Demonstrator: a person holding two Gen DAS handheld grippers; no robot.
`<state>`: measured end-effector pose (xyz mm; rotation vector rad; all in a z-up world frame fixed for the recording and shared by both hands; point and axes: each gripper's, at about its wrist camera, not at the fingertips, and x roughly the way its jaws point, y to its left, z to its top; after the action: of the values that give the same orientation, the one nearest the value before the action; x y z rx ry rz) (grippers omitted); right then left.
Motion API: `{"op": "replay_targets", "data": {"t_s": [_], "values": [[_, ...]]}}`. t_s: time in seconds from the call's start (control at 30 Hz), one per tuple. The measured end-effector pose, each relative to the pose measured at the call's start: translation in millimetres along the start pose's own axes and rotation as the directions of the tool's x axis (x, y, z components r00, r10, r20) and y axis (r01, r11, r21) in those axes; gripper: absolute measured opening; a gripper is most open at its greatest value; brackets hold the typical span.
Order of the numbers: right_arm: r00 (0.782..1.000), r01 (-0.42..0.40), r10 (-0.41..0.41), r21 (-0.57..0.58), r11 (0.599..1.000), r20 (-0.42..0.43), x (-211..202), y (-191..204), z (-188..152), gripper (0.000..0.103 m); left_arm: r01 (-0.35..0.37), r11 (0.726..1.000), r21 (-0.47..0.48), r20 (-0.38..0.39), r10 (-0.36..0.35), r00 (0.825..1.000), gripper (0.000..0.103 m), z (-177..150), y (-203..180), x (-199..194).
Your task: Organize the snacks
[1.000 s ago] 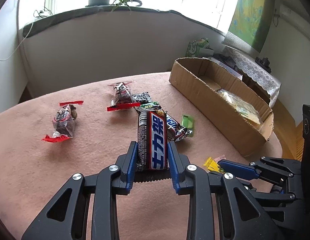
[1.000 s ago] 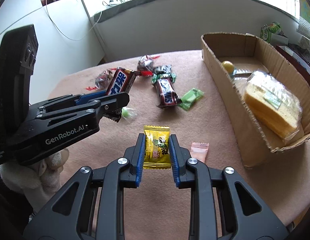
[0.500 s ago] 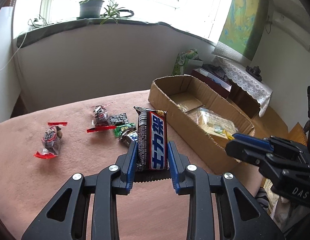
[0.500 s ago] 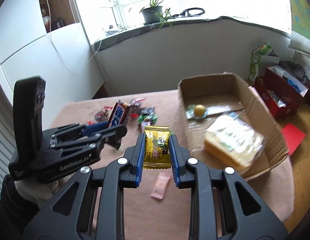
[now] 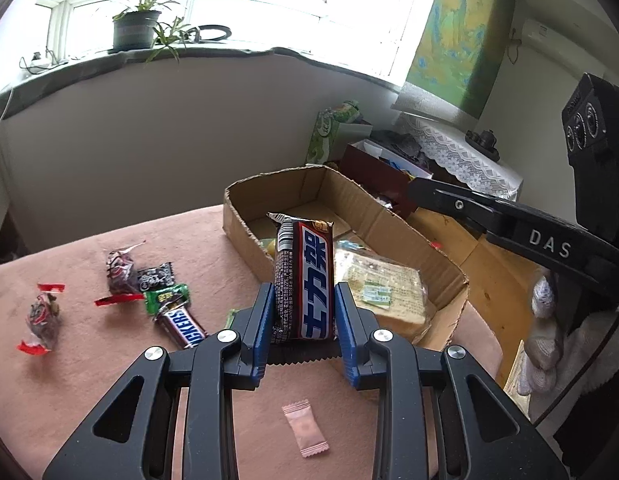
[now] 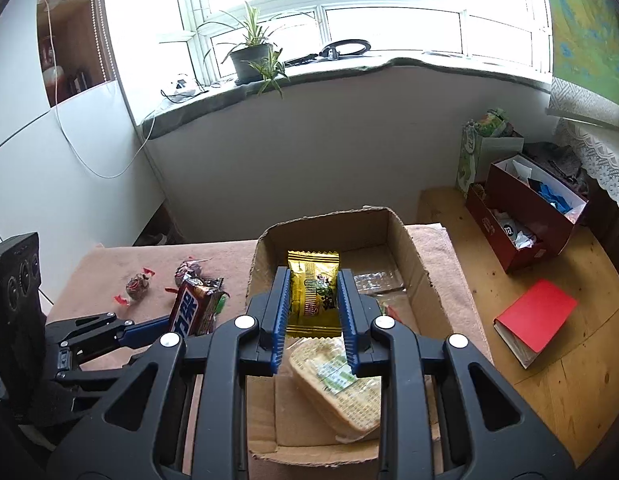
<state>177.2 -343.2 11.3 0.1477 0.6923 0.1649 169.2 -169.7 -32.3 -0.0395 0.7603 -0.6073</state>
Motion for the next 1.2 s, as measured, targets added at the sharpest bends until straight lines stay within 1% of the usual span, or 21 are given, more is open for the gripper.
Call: {"op": "replay_targets", "data": {"t_s": [0.3,0.43,0.73,0.9,0.97,1.0,1.03,1.07,1.1,1.2], "values": [[0.999,0.020,-0.020,0.018,1.000,-0.037,41.1,-32.4,25.1,0.024,0.008,1.000,0.006,-0.027,-0.008,1.000,0.028,12.8,-14.3,28.7],[0.998,0.024,-0.023,0.012,1.000,-0.063,61.7,-38.6,31.5,0.024,0.010,1.000,0.007,-0.040,-0.010,0.999,0.028,18.1,-17.8,40.4],[0.994,0.029,-0.026,0.027,0.999,-0.108,96.8,-54.6,35.0,0.024,0.006,1.000,0.010,-0.075,-0.005,0.997,0.028,21.1,-21.0,62.1],[0.992,0.027,-0.023,0.030,0.999,-0.126,107.3,-56.0,34.1,0.025,0.004,1.000,0.010,-0.093,-0.003,0.996,0.028,21.8,-21.2,69.7],[0.992,0.029,-0.026,0.025,0.999,-0.123,108.1,-55.6,34.0,0.027,0.005,1.000,0.011,-0.094,-0.003,0.996,0.028,22.1,-22.1,71.5],[0.992,0.029,-0.026,0.024,0.999,-0.124,108.1,-55.2,33.8,0.034,0.004,1.000,0.012,-0.094,-0.003,0.996,0.028,22.1,-22.7,71.3],[0.992,0.029,-0.026,0.022,0.999,-0.123,108.1,-54.9,33.8,0.043,0.003,1.000,0.011,-0.095,-0.002,0.995,0.032,22.8,-22.8,71.9],[0.992,0.033,-0.030,0.020,0.999,-0.120,107.3,-54.6,33.8,0.047,-0.004,1.000,0.009,-0.096,0.004,0.995,0.035,23.2,-23.7,72.0],[0.993,0.037,-0.035,0.018,0.999,-0.116,106.2,-54.1,34.2,0.050,0.000,1.000,0.006,-0.093,0.001,0.996,0.036,23.3,-23.6,71.2],[0.993,0.037,-0.035,0.018,0.999,-0.110,102.0,-53.2,35.1,0.050,-0.001,1.000,0.010,-0.088,0.002,0.996,0.036,22.8,-23.8,69.0]]}}
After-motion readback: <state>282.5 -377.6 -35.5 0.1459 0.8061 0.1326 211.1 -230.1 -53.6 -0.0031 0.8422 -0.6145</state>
